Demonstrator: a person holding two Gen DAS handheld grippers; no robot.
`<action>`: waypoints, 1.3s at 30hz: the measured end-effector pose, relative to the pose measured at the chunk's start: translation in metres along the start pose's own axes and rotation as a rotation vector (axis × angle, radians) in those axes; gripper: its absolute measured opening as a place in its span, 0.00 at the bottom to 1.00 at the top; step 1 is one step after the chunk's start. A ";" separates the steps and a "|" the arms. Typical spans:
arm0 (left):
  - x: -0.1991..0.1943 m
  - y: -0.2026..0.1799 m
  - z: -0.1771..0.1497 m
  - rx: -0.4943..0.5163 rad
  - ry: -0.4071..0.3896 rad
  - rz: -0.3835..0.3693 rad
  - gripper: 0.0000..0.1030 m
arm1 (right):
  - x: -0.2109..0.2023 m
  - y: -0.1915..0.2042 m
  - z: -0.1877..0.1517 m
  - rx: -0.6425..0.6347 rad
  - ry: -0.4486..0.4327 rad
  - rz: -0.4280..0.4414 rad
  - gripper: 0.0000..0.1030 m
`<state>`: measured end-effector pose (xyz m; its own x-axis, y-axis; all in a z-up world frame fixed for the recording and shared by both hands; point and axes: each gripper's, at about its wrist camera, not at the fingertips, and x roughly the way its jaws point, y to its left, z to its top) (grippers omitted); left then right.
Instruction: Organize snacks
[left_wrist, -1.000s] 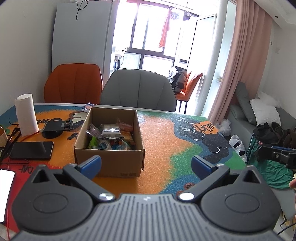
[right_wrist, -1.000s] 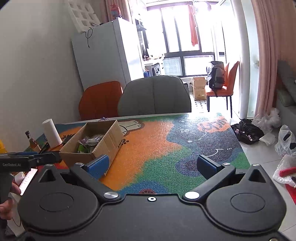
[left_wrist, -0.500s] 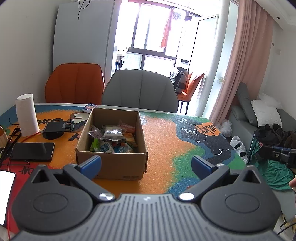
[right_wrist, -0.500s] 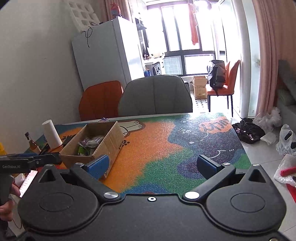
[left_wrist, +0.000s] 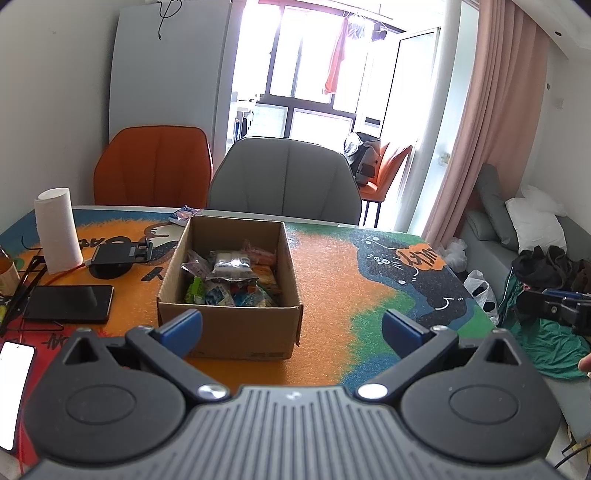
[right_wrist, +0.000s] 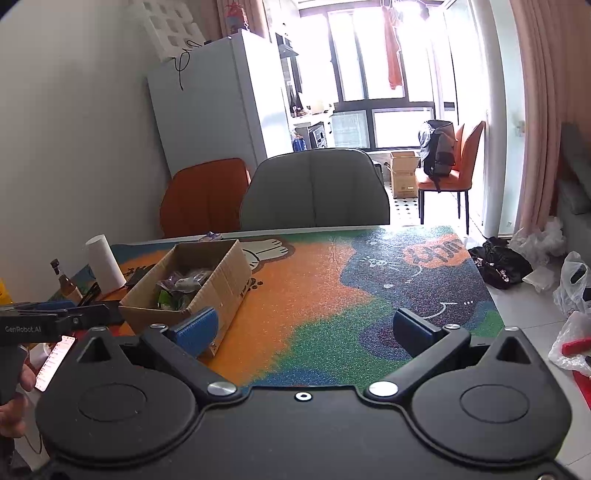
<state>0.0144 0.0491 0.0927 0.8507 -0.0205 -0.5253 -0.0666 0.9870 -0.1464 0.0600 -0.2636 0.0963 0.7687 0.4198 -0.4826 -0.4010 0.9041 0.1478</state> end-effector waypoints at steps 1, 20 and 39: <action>0.000 0.000 0.000 0.001 0.000 0.000 1.00 | 0.000 0.000 0.000 -0.001 0.000 0.002 1.00; 0.001 0.001 0.001 0.003 0.005 0.010 1.00 | 0.003 0.000 0.000 -0.003 0.006 0.013 1.00; 0.001 0.001 0.000 0.005 0.007 0.007 1.00 | 0.004 0.003 0.000 -0.008 0.005 0.022 1.00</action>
<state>0.0151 0.0502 0.0919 0.8467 -0.0151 -0.5318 -0.0693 0.9880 -0.1384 0.0619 -0.2597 0.0951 0.7574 0.4390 -0.4834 -0.4217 0.8940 0.1513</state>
